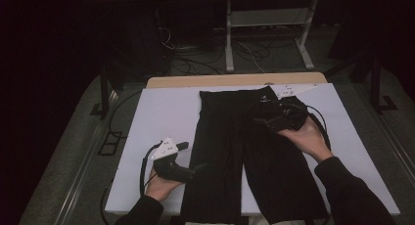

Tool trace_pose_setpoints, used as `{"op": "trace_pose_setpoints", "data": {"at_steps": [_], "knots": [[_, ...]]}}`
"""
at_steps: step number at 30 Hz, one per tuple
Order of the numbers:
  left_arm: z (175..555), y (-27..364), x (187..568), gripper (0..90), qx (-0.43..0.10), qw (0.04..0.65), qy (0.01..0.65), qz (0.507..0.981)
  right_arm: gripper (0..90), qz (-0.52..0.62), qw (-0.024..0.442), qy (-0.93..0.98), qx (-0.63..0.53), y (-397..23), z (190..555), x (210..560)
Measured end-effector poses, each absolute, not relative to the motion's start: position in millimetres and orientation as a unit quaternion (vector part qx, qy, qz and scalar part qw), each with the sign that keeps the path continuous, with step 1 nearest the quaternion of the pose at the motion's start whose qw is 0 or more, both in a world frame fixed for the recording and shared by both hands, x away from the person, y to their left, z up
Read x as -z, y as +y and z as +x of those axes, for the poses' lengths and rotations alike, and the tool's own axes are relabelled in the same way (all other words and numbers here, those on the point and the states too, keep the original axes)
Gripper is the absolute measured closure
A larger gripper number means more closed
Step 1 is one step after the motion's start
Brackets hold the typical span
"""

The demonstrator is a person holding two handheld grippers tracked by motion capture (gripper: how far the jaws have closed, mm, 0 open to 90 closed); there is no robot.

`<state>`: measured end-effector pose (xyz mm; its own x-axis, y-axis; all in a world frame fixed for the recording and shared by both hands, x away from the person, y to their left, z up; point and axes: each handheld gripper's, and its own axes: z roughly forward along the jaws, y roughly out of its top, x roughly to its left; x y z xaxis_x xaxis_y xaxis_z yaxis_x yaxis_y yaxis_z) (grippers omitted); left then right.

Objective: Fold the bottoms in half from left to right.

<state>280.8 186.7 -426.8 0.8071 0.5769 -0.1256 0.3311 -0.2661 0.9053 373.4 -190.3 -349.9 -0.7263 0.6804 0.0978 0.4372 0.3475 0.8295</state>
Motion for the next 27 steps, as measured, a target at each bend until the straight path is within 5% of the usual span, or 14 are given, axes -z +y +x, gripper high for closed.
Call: {"op": "trace_pose_setpoints", "data": {"at_steps": [27], "knots": [[282.4, 188.9, 427.4, 0.0, -0.113, 0.536, 0.29, 0.785, 0.0, 0.351, 0.124, 0.808, -0.457, -155.7, 414.2, 355.7]]}}
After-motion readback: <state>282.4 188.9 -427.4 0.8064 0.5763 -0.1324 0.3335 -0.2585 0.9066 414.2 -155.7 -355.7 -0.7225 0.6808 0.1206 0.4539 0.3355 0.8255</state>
